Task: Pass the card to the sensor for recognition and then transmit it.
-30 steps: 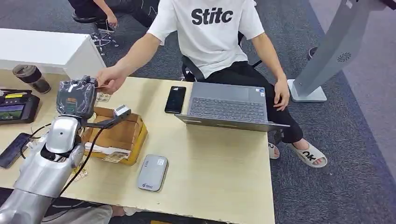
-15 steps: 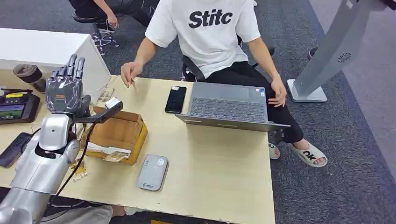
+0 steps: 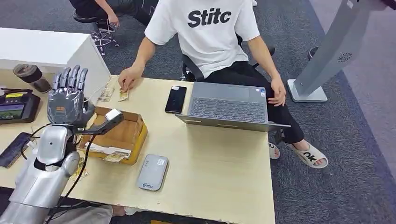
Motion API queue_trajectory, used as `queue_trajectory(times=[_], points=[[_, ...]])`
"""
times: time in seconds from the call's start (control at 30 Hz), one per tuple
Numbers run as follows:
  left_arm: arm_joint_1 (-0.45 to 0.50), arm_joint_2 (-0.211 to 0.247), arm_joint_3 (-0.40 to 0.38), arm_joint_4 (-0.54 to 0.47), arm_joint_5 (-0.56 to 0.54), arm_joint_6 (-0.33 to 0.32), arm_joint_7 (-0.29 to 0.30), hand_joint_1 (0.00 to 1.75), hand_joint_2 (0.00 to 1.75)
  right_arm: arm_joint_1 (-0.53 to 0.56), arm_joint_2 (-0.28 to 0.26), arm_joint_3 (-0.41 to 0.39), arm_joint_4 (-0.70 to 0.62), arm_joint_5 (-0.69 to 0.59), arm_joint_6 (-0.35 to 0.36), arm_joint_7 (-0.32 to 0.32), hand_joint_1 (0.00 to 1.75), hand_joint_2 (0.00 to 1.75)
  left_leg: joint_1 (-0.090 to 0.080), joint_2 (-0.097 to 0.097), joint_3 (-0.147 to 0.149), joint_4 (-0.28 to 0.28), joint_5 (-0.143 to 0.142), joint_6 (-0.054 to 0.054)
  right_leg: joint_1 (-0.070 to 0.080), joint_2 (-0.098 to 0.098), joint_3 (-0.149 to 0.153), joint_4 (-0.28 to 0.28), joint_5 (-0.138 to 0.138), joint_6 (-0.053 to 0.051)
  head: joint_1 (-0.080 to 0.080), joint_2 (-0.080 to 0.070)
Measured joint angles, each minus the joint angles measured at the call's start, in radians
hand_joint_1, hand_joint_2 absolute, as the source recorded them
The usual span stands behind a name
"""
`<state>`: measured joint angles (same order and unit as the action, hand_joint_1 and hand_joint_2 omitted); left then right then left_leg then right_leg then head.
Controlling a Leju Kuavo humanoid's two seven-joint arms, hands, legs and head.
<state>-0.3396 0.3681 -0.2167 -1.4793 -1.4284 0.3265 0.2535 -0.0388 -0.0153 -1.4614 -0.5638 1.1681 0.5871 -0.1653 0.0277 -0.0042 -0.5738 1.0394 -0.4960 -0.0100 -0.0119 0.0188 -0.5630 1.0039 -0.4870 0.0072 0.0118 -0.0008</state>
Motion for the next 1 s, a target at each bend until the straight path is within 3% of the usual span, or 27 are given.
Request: queue_trajectory(times=[0.1,0.5,0.67,0.77,1.0], points=[[0.057,-0.003,0.003,-0.059,0.046,0.033,-0.039,0.0,1.75,0.004,0.006,0.0,-0.011,0.004,0.0,0.017,0.0,1.75,0.0,0.0,0.0,0.0,0.0,0.0,0.0,0.0,0.0,0.0,0.0,0.0,0.0,0.0],[0.303,-0.018,0.003,-0.326,0.117,0.127,-0.104,0.0,1.75,0.015,0.066,-0.006,-0.071,0.003,0.0,0.036,0.0,1.75,0.0,0.0,0.0,0.0,-0.001,0.0,0.0,0.0,-0.001,0.0,0.0,0.0,0.0,0.0],[0.425,-0.014,0.003,-0.429,0.152,0.121,-0.136,0.0,1.75,0.022,0.1,-0.022,-0.117,0.003,0.0,0.055,0.0,1.75,0.0,0.0,-0.001,0.0,-0.001,0.001,0.0,0.0,-0.001,0.0,-0.001,0.0,0.0,0.0],[0.496,-0.001,0.006,-0.482,0.126,0.089,-0.124,0.0,1.75,0.024,0.124,-0.037,-0.151,0.005,0.0,0.068,0.0,1.75,0.0,0.0,-0.001,-0.001,-0.001,0.001,0.0,0.0,-0.001,0.0,-0.002,0.0,0.0,0.0],[0.567,0.025,0.017,-0.54,0.122,0.083,-0.115,0.0,1.75,0.024,0.157,-0.048,-0.198,0.017,0.0,0.069,0.0,1.75,0.0,0.0,-0.001,-0.001,-0.001,0.001,0.0,-0.001,0.0,0.0,-0.002,0.001,0.0,0.0]])
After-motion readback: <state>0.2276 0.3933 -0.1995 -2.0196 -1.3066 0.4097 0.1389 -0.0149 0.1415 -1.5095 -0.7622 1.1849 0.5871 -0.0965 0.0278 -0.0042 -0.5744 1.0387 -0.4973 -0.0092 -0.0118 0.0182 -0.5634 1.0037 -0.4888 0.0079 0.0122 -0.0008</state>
